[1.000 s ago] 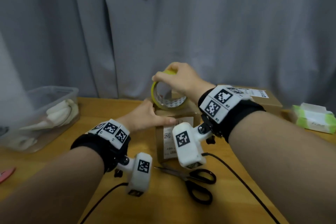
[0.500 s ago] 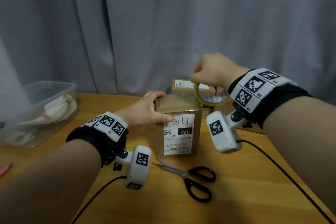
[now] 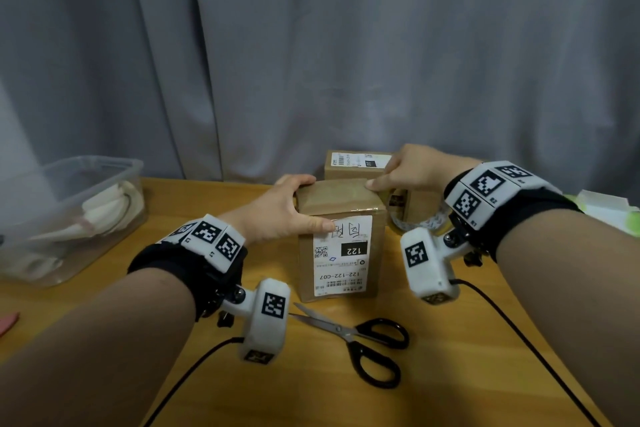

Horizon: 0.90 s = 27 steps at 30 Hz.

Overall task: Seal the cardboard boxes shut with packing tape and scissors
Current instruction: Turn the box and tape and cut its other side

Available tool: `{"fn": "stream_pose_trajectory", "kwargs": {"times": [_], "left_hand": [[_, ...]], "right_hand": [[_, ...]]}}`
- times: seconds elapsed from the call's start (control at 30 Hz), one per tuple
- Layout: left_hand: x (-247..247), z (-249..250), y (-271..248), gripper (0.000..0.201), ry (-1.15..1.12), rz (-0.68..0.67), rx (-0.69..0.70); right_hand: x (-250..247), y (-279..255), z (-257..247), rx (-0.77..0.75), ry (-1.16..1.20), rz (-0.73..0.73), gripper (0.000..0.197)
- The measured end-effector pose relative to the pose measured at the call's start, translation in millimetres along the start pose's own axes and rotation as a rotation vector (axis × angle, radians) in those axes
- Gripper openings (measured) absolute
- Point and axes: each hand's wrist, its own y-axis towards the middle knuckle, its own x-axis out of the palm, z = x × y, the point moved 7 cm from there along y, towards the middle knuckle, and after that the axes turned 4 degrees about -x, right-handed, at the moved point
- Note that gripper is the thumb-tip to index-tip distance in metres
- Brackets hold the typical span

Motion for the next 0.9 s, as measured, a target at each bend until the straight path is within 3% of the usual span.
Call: {"fn": "stream_pose_trajectory", "kwargs": {"times": [0.17, 0.3, 0.37, 0.5, 0.63, 0.73, 0.83, 0.9], "left_hand": [[3.6, 6.5, -3.8, 0.102, 0.082, -0.093, 0.014], [6.4, 21.3, -4.9, 0.105, 0.796, -0.163, 0.042], [12.4, 35.9, 0.3, 0.115, 0.951, -0.161, 0.038], [49.2, 68.8, 17.6, 0.102, 0.873, -0.235, 0.079], [47.5, 63.8, 38.0, 0.117, 0.786, -0.295, 0.001], [36.9, 54.1, 41.8, 0.124, 0.781, -0.2, -0.003], [28.8, 54.5, 34.7, 0.113, 0.68, -0.069, 0.059], [19.4, 53.0, 29.4, 0.104, 0.568, -0.016, 0.087]], "right_hand": [[11.8, -1.2, 3.4, -0.035, 0.036, -0.031, 0.049], [10.3, -6.9, 0.7, -0.087, -0.011, 0.03, 0.041], [12.0, -7.4, -0.8, -0.091, -0.024, 0.048, 0.04], [11.2, -5.6, 0.7, -0.073, -0.134, 0.07, 0.038], [19.6, -9.9, 8.6, -0.047, -0.018, 0.099, 0.04], [31.1, -13.4, 9.0, -0.094, 0.128, 0.185, 0.036], [29.1, -23.4, 15.1, -0.128, 0.369, 0.355, 0.047], [29.0, -32.1, 24.8, -0.109, 0.578, 0.448, 0.042]]}}
